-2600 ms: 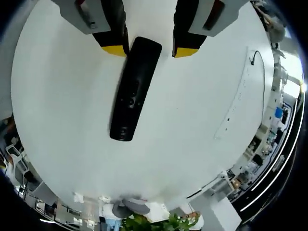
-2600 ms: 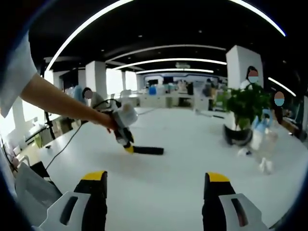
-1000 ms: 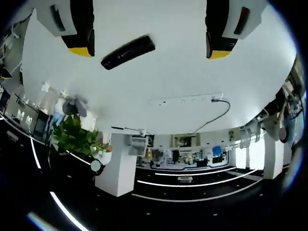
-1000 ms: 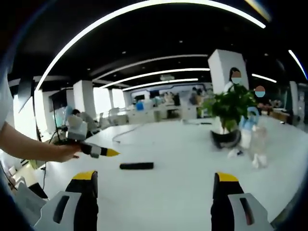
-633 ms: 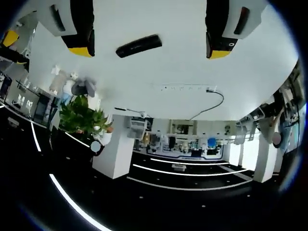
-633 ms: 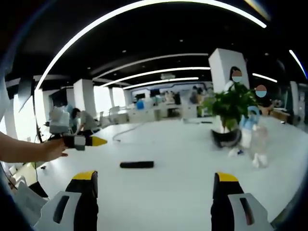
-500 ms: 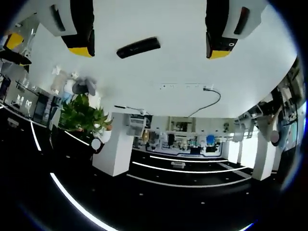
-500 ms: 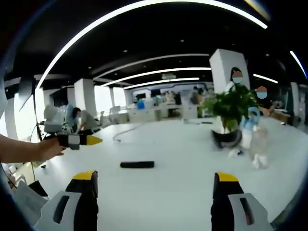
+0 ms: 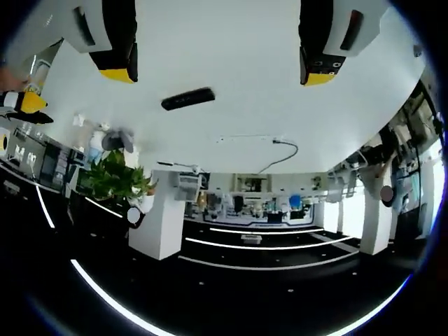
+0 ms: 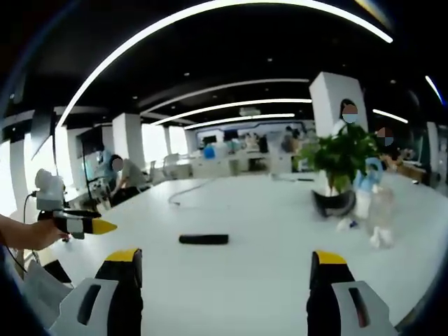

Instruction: Press the specified remote control buttons in sequence, fully releasing each button before pressing the next.

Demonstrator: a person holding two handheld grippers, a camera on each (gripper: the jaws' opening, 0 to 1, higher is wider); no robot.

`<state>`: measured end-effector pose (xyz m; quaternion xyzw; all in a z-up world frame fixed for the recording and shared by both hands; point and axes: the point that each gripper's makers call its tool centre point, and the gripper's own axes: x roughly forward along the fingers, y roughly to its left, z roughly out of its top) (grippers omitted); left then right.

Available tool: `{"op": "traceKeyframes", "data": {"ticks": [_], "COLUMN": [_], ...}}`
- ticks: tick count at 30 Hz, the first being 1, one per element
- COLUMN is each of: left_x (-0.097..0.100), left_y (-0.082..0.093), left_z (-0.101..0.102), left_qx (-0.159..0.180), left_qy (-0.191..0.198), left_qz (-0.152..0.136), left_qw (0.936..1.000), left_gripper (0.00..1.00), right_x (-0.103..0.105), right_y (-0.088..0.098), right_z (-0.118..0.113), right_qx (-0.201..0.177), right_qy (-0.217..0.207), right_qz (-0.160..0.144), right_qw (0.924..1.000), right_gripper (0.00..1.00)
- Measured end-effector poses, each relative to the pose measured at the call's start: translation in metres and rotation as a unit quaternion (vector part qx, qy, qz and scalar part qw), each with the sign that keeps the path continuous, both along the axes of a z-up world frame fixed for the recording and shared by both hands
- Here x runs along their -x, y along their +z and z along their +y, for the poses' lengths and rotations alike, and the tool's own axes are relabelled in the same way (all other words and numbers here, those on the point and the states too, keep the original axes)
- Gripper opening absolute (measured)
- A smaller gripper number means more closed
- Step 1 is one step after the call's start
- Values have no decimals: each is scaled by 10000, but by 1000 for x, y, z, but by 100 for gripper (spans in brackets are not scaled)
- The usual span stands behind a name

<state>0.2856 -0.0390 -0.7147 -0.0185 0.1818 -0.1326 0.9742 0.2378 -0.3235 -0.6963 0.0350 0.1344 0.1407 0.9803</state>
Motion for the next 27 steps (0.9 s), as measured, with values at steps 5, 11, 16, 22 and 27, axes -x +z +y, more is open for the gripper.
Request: {"op": "traceKeyframes", "data": {"ticks": [5,11,16,22,27], "left_x": [24,44,56,58,50], "left_y": [2,-3,-5,-8,-10], "left_z": [18,25,31,49,57], "left_qx": [-279,-263,-465,-470,-544], "left_qy": [139,338,459,777,927], "left_qz": [-89,-58,-160,-165,-209], "left_qw": [9995,9991,9977,9957,9940], "left_gripper": [100,100,99,98,97], "right_x": [0,1,1,1,1], "right_y": [0,0,-1,-5,-8], "right_z": [0,1,2,6,8], "right_qx": [9,-2,36,137,233], "right_qy": [2,12,30,116,160], "right_qz": [0,0,23,92,144], "right_qw": [10000,10000,10000,9998,9995], "right_gripper": [99,99,99,99,99]}}
